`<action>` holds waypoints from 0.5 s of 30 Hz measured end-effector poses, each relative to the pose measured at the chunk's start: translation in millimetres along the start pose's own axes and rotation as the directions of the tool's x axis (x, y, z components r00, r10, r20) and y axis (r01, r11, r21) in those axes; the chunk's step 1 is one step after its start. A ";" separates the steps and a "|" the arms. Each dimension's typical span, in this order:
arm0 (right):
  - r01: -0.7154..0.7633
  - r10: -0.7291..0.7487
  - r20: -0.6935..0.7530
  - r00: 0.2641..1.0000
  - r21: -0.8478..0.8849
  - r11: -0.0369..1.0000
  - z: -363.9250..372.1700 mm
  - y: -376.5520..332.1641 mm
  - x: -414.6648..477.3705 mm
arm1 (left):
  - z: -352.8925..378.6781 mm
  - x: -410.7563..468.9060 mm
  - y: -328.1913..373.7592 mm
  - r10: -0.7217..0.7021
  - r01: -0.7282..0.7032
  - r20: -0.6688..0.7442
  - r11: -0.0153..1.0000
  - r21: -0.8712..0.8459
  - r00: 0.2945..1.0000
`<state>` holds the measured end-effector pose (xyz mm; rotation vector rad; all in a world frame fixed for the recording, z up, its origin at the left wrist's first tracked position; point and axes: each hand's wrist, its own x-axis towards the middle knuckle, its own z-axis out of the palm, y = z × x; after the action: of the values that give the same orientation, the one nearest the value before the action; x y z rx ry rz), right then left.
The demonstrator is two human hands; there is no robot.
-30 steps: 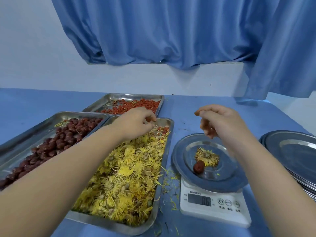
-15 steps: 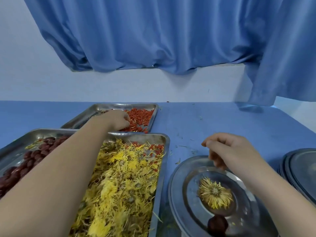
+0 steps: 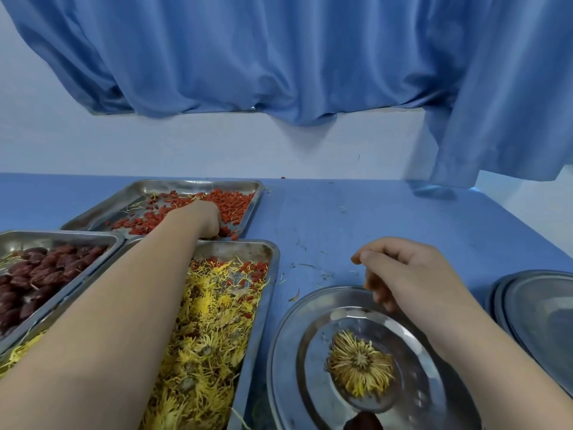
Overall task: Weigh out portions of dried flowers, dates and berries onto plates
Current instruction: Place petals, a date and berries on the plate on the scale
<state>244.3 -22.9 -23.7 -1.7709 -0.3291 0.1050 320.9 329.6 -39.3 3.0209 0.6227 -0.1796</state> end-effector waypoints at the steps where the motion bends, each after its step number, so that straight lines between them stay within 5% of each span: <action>1: -0.002 0.002 -0.002 1.000 0.001 1.000 0.0 0.6 0.2 | 0.4 -0.7 0.6 0.010 -0.010 -0.014 1.000 -0.015 1.000; 15: 0.036 -0.037 -0.031 0.999 -0.012 0.999 -3.7 -1.1 0.1 | -13.2 -0.1 -18.5 0.112 -0.142 -0.284 0.986 -0.088 0.952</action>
<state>245.2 -26.2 -21.8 -1.7751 -0.3403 0.0497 314.9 347.6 -26.7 2.9900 0.4329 0.2813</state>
